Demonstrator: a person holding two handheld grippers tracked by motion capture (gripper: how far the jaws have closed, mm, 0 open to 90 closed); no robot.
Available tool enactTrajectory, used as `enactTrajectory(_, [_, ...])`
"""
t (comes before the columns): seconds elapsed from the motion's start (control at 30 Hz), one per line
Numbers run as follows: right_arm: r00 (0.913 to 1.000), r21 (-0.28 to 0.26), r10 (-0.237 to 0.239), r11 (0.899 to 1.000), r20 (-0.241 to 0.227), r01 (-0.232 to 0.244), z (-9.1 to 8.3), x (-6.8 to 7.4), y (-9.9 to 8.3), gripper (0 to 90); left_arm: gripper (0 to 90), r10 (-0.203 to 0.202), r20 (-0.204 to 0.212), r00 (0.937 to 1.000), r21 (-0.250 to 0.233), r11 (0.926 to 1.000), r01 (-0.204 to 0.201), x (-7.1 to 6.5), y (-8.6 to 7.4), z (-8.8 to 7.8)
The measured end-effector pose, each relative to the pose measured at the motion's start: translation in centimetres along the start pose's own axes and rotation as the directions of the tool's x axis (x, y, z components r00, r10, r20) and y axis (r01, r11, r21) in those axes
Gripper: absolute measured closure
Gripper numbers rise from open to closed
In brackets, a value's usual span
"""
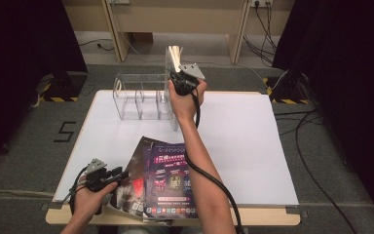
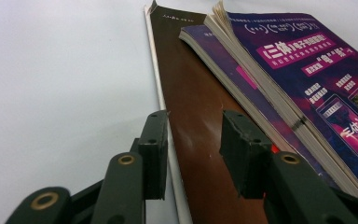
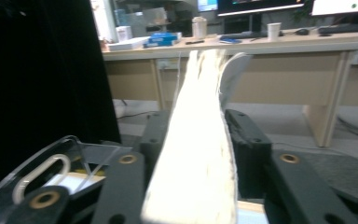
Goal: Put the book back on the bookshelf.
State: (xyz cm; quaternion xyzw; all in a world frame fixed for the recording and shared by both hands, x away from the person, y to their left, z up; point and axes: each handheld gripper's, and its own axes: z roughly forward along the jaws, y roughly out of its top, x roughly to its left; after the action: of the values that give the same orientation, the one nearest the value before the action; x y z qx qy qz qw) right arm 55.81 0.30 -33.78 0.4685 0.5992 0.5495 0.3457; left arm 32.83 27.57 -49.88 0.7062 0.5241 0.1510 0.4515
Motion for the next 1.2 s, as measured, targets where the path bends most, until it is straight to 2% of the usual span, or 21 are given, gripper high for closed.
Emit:
enactTrajectory(0.23, [0.9998,0.01,-0.018,1.0,0.011,0.018,-0.1,-0.4,0.0,59.3,61.0,0.002,0.001,1.0,0.001,1.0,-0.002,0.0,0.0,0.0])
enactTrajectory(0.4, [0.9998,0.017,-0.014,1.0,0.012,0.014,-0.3,-0.5,0.3,59.6,61.0,0.002,0.0,1.0,0.001,1.0,-0.002,-0.1,0.0,0.0])
enactTrajectory(0.5, [0.9999,0.033,-0.007,0.999,0.008,0.006,-0.3,-0.7,0.4,61.4,60.9,0.003,0.0,1.0,0.003,1.0,-0.003,-0.1,0.0,0.1])
enactTrajectory(0.53, [1.0,0.056,-0.002,0.998,0.002,0.002,-0.2,-0.9,0.5,62.5,61.0,0.003,0.001,1.0,0.003,1.0,-0.003,-0.1,0.0,0.1])
enactTrajectory(0.7, [0.9998,0.075,0.018,0.997,0.006,-0.019,-0.1,-1.0,0.6,63.2,60.9,0.003,0.0,1.0,0.001,1.0,-0.003,-0.1,0.0,0.1])
enactTrajectory(0.73, [0.9998,0.08,0.018,0.997,0.005,-0.018,-0.1,-1.1,0.6,65.0,60.9,0.002,0.0,1.0,0.001,1.0,-0.002,-0.1,0.0,0.0])
enactTrajectory(0.77, [0.9999,0.095,0.013,0.995,0.007,-0.014,-0.2,-1.1,0.8,70.4,60.9,0.002,0.0,1.0,0.002,1.0,-0.002,-0.1,0.0,0.1])
enactTrajectory(0.93, [0.9992,0.125,0.039,0.991,0.009,-0.04,-0.2,-0.9,1.1,72.8,60.9,0.006,0.001,1.0,0.001,1.0,-0.006,-0.2,0.0,0.1])
enactTrajectory(1.1, [0.9992,0.129,0.034,0.991,0.022,-0.037,-0.1,-0.6,1.3,73.5,60.9,0.004,-0.002,1.0,0.002,1.0,-0.004,-0.1,0.0,-0.1])
enactTrajectory(1.2, [0.999,0.129,0.042,0.991,0.012,-0.043,-0.1,-0.6,1.3,73.9,60.9,0.005,-0.001,1.0,0.0,1.0,-0.005,-0.1,0.1,0.0])
